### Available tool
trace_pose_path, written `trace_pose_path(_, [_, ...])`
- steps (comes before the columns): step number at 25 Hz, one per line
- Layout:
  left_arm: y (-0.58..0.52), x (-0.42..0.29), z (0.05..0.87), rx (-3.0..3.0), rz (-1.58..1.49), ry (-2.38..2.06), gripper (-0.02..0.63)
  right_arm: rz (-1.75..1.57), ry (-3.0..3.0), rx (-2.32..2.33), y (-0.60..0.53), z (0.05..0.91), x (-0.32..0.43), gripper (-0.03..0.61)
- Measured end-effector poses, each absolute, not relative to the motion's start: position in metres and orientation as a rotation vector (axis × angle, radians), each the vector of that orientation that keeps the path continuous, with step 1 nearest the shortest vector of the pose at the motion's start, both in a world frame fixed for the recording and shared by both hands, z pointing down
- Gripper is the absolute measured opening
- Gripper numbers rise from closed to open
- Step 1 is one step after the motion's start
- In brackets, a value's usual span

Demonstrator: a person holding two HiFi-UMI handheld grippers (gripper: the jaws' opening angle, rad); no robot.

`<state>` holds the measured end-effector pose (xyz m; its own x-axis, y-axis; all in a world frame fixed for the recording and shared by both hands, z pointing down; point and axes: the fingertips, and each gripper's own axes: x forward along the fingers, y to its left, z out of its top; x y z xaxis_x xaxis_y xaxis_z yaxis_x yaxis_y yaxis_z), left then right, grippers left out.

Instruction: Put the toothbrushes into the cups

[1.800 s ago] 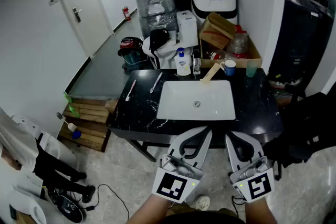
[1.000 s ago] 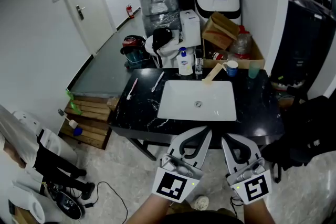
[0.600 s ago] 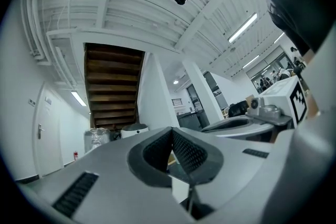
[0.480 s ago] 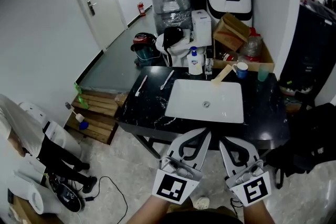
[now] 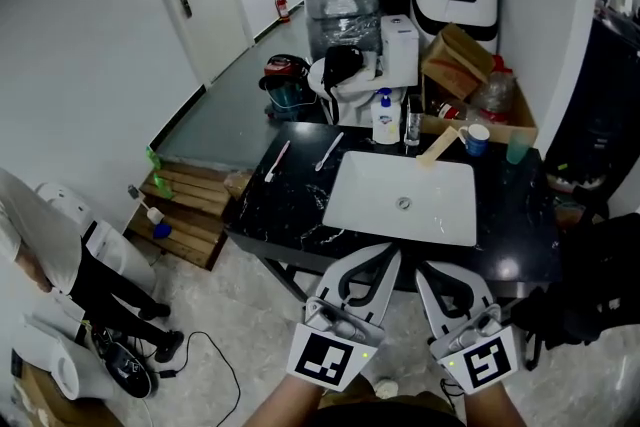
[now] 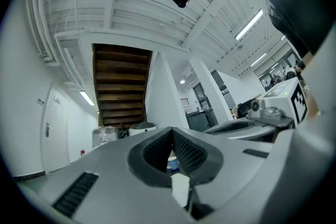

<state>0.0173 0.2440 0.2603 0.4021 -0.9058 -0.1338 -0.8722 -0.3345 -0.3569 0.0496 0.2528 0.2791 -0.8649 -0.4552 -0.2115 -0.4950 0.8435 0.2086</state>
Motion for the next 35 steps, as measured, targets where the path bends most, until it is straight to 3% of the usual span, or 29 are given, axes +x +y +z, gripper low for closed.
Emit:
trace_pose_path(14, [0.185,-0.048,0.26,-2.277,-0.148,1.567,0.008,0.374,2.89,-0.713,0.192,0.283,-0.016,0.035])
trace_pose_path(35, [0.006,-0.153,0.267,-2.399,-0.13,1.468,0.008,0.285,2.871,-0.902,0.012,0.282,-0.127,0.035])
